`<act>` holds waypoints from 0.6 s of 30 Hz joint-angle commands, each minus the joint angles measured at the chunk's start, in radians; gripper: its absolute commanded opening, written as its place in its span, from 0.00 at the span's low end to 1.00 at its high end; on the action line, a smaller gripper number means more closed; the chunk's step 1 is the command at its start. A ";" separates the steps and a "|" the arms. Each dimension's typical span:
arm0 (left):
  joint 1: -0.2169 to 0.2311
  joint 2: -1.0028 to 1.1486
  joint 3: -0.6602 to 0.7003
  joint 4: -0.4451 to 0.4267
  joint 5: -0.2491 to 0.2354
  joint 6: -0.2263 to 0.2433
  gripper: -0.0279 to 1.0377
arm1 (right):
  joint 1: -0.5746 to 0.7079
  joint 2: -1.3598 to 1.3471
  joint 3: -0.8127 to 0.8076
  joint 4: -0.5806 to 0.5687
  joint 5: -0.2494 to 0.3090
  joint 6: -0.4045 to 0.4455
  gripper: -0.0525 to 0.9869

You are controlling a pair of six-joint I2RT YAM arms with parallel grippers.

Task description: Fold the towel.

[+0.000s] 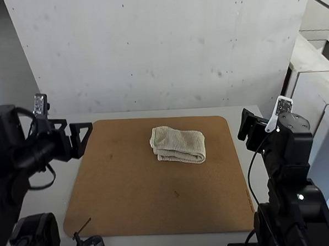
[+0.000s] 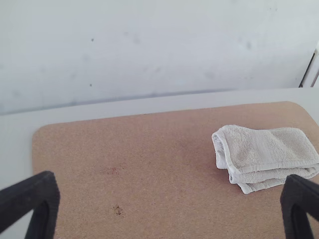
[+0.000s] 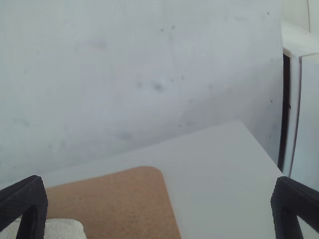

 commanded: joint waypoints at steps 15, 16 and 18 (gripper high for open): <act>-0.102 -0.181 -0.051 -0.009 -0.175 0.093 0.96 | -0.014 -0.008 0.018 -0.002 0.050 -0.027 0.98; -0.102 -0.181 -0.051 -0.009 -0.180 0.097 0.96 | -0.017 -0.008 0.020 -0.002 0.053 -0.025 0.98; -0.102 -0.181 -0.053 -0.009 -0.206 0.116 0.96 | -0.018 -0.008 0.021 -0.002 0.054 -0.027 0.98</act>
